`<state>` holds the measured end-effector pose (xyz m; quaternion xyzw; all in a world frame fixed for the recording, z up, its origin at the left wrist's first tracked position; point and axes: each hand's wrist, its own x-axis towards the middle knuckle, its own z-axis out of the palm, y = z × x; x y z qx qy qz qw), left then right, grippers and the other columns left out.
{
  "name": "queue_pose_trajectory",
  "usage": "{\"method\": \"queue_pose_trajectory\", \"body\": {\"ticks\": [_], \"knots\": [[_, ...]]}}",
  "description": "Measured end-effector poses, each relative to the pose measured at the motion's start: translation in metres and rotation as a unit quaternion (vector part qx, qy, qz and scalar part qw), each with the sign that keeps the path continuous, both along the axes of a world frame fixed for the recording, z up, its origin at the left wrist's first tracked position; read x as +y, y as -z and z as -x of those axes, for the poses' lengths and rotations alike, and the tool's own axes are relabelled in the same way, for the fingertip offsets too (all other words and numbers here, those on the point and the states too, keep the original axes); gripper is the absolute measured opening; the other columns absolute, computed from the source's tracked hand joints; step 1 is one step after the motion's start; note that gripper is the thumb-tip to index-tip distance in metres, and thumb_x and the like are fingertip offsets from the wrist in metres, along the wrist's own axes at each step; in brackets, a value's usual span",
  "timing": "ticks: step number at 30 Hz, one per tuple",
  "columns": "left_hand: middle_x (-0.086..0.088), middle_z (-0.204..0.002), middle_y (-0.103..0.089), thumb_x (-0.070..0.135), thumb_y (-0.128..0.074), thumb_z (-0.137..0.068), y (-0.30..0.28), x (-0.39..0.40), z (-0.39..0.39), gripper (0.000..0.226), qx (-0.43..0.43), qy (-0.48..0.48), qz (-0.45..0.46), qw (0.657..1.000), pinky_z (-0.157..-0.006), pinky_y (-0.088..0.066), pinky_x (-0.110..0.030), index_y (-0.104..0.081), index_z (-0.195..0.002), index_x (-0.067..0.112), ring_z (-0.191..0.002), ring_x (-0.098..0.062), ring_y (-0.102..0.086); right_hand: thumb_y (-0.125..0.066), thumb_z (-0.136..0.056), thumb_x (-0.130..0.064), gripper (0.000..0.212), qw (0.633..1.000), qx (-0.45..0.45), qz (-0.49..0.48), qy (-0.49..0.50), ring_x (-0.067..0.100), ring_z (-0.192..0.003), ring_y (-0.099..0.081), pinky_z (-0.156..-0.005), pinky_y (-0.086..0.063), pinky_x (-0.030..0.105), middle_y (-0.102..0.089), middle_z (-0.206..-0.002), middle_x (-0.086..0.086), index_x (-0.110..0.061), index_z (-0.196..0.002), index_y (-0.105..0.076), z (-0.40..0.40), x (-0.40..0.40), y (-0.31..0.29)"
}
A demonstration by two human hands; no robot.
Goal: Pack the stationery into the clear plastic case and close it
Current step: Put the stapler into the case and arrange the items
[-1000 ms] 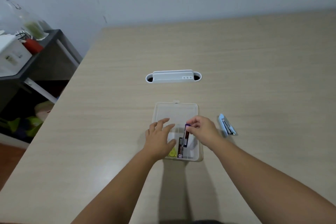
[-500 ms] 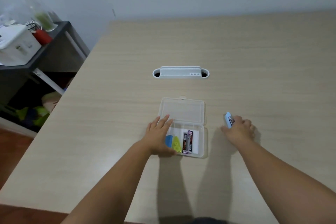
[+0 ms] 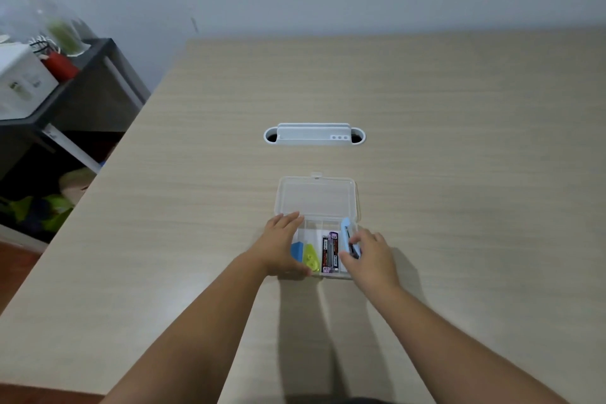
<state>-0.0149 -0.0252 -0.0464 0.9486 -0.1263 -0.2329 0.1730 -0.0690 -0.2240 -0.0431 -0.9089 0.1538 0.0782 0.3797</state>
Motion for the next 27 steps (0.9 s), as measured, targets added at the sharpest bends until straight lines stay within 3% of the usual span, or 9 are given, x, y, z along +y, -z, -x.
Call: {"method": "queue_pose_trajectory", "body": {"ticks": [4, 6, 9, 12, 15, 20, 23, 25, 27], "knots": [[0.008, -0.163, -0.005, 0.051, -0.084, -0.062, 0.001, 0.0, 0.003, 0.122, 0.005, -0.011, 0.01, 1.0, -0.121, -0.01, -0.042, -0.01, -0.154, 0.022, -0.149, -0.02, 0.004, -0.047, -0.092, -0.045, 0.039, 0.985, 0.05, 0.153, -0.063, 0.031, -0.1, -0.054, -0.085, -0.047, 0.038, -0.052, -0.108, 0.01, -0.01, -0.102, -0.063, 0.003, 0.001, 0.011], [0.009, -0.163, -0.004, 0.05, -0.084, -0.063, 0.0, 0.0, 0.005, 0.121, 0.007, -0.013, 0.015, 1.0, -0.122, -0.01, -0.041, -0.009, -0.154, 0.022, -0.149, -0.019, 0.005, -0.042, -0.093, -0.047, 0.04, 0.975, -0.008, 0.211, -0.061, 0.03, -0.103, -0.05, -0.088, -0.045, 0.04, -0.053, -0.112, 0.009, -0.016, -0.105, -0.064, 0.005, -0.004, 0.012], [0.01, -0.163, -0.002, 0.049, -0.083, -0.064, -0.002, 0.0, 0.005, 0.121, 0.009, -0.014, 0.016, 1.0, -0.121, -0.008, -0.039, -0.007, -0.154, 0.023, -0.149, -0.017, 0.006, -0.05, -0.091, -0.038, 0.03, 0.972, -0.121, 0.196, -0.043, 0.03, -0.113, -0.046, -0.093, -0.04, 0.043, -0.051, -0.129, 0.005, -0.024, -0.116, -0.059, 0.008, -0.009, 0.008], [0.011, -0.163, -0.001, 0.049, -0.083, -0.064, -0.003, 0.0, 0.006, 0.12, 0.01, -0.015, 0.018, 1.0, -0.122, -0.008, -0.04, -0.007, -0.154, 0.023, -0.149, -0.016, 0.007, -0.024, -0.092, -0.049, 0.051, 0.967, -0.049, 0.211, -0.137, 0.027, -0.136, -0.028, -0.107, -0.025, 0.046, -0.026, -0.155, -0.005, -0.032, -0.137, -0.041, 0.013, -0.011, 0.005], [0.009, -0.163, -0.001, 0.05, -0.082, -0.066, -0.004, -0.001, 0.006, 0.119, 0.005, -0.011, 0.013, 1.0, -0.123, -0.008, -0.04, -0.007, -0.154, 0.022, -0.149, -0.017, 0.007, 0.0, -0.087, -0.057, 0.069, 0.942, 0.035, 0.233, -0.238, 0.022, -0.148, 0.001, -0.113, 0.002, 0.047, -0.001, -0.161, -0.014, -0.031, -0.149, -0.017, 0.017, -0.007, 0.012], [0.009, -0.163, -0.001, 0.05, -0.08, -0.067, -0.005, -0.001, 0.008, 0.118, 0.0, -0.005, 0.007, 1.0, -0.123, -0.007, -0.038, -0.007, -0.154, 0.021, -0.149, -0.017, 0.007, -0.016, -0.097, -0.051, 0.06, 0.953, 0.125, 0.166, -0.219, 0.02, -0.143, 0.028, -0.11, 0.021, 0.056, 0.015, -0.159, -0.016, -0.031, -0.151, 0.0, 0.004, 0.002, 0.007], [0.008, -0.163, 0.0, 0.051, -0.081, -0.067, -0.002, -0.001, 0.008, 0.118, -0.003, -0.007, 0.008, 1.0, -0.123, -0.007, -0.04, -0.007, -0.154, 0.021, -0.15, -0.017, 0.007, -0.022, -0.096, -0.053, 0.065, 0.963, 0.131, 0.111, -0.209, 0.014, -0.135, 0.038, -0.108, 0.028, 0.053, 0.027, -0.147, -0.019, -0.039, -0.146, 0.018, 0.013, 0.006, 0.007], [0.009, -0.163, -0.001, 0.052, -0.08, -0.066, 0.001, -0.001, 0.008, 0.119, -0.006, -0.012, 0.013, 1.0, -0.123, -0.008, -0.039, -0.007, -0.154, 0.022, -0.15, -0.017, 0.006, -0.018, -0.092, -0.061, 0.069, 0.964, 0.136, 0.109, -0.201, 0.015, -0.131, 0.043, -0.106, 0.031, 0.051, 0.033, -0.148, -0.009, -0.039, -0.145, 0.021, 0.017, 0.009, 0.011], [0.01, -0.163, 0.0, 0.055, -0.079, -0.065, 0.004, 0.0, 0.008, 0.119, -0.014, -0.008, 0.007, 1.0, -0.123, -0.008, -0.041, -0.006, -0.154, 0.023, -0.15, -0.017, 0.006, -0.016, -0.09, -0.064, 0.069, 0.971, 0.117, 0.11, -0.178, 0.015, -0.138, 0.037, -0.104, 0.032, 0.048, 0.021, -0.159, 0.0, -0.041, -0.145, 0.018, 0.016, 0.012, 0.016]]}}
